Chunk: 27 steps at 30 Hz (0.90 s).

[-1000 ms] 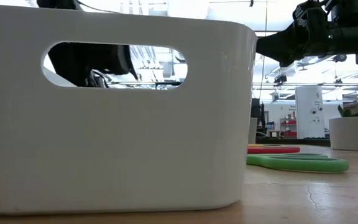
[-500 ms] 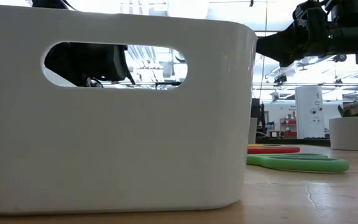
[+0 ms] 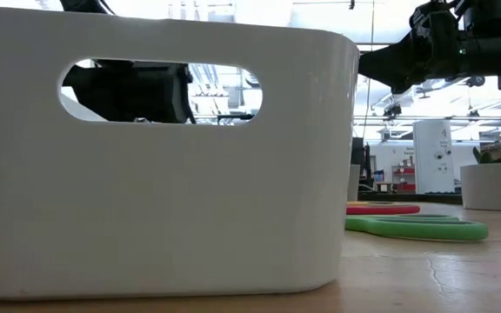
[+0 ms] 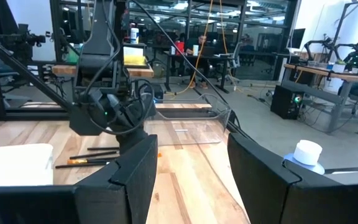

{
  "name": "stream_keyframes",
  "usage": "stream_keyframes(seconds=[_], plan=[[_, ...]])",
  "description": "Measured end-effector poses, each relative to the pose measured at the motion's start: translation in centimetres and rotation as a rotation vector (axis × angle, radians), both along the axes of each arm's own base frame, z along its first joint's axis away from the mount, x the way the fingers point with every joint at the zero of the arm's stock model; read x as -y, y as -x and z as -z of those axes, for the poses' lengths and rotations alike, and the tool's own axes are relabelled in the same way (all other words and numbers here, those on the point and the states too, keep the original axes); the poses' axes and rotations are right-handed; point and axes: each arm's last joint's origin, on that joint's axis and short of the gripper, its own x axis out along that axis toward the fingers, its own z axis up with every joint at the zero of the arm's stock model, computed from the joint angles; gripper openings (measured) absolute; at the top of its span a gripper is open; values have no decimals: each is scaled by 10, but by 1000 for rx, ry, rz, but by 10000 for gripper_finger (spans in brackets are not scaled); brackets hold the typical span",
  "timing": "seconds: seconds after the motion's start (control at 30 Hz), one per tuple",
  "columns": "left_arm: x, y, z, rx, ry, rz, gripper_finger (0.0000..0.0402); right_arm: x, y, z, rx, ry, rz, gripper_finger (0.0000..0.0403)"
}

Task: Pick & Place Paint Supplies
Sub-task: Put the left gold paint brush into the white bin

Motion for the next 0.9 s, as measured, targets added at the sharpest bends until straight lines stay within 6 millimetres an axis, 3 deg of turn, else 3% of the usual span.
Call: stream_keyframes(seconds=[0.33,0.67,0.9], plan=[[-4,-3,-7,-80,86,0,230,0,0,0,0,0,0,193],[-6,-2,-6,-93,82,-19,172,0,0,0,0,0,0,193],[-6,-2,-4,-99,77,-16,159,0,0,0,0,0,1,193]])
